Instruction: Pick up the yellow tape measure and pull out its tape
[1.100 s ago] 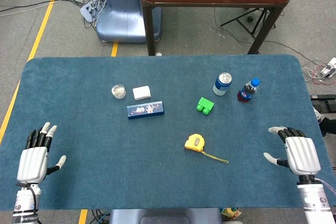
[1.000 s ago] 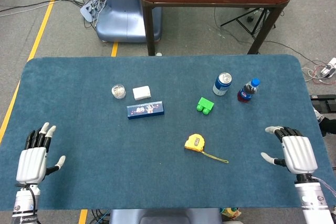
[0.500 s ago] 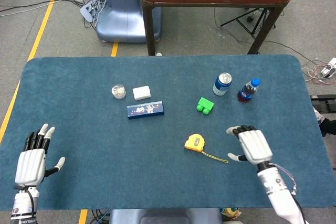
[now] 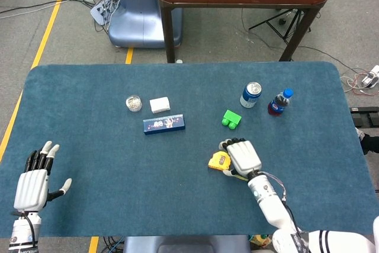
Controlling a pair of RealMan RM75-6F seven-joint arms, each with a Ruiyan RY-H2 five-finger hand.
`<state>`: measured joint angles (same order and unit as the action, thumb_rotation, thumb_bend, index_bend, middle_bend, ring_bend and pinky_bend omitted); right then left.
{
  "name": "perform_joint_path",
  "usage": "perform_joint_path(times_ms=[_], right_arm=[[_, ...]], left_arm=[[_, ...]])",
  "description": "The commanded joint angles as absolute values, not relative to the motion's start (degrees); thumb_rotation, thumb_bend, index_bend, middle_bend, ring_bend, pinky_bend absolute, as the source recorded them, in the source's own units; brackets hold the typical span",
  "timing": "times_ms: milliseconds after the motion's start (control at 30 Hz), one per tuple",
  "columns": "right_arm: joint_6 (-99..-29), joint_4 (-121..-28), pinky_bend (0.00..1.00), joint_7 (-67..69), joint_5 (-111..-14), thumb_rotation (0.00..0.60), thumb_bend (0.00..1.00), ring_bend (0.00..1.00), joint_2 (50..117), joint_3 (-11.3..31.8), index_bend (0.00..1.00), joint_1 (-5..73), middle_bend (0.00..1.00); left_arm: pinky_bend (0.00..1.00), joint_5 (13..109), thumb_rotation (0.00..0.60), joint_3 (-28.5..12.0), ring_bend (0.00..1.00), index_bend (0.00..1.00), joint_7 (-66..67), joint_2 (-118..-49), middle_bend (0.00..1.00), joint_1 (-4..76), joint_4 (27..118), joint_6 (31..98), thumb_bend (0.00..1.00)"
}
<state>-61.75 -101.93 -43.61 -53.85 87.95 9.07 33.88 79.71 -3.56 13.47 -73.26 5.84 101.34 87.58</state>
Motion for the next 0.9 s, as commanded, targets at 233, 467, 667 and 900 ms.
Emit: perform_joint_path(times_ms=[233,467,667,900], right_arm=[[-61.79,-98.85,0.33,-47.14,-49.57,0.600,0.04,0.29,91.16,7.74,0.32,36.78,0.32],[-61.85,-95.84,0.33,-47.74,-46.93,0.600,0.04,0.29,92.70,7.46,0.32,38.34,0.31],[-61.67,-93.87,0.33,-47.74,-45.08,0.600,0.04,0.29,93.57,7.32,0.32,39.32,0.31],[-60.71,-93.08,0.33,-46.94,-44.03,0.600,0.04,0.29,93.82,6.81,0.32,40.27,0.31]], left_arm=[[0.00,79.41,0.600,-3.63,0.00,0.08,11.17,-72.59,0.00,5.21,101.06,87.21,0.25],[0.00,79.50,0.600,-3.86,0.00,0.08,10.51,-72.85,0.00,5.28,100.61,86.74,0.25],[0.00,79.61,0.600,-4.01,0.00,0.08,10.70,-72.73,0.00,5.20,100.76,86.76,0.25],[0.00,79.51,0.600,-4.11,0.00,0.08,11.08,-72.83,0.00,4.94,100.77,86.95,0.25]])
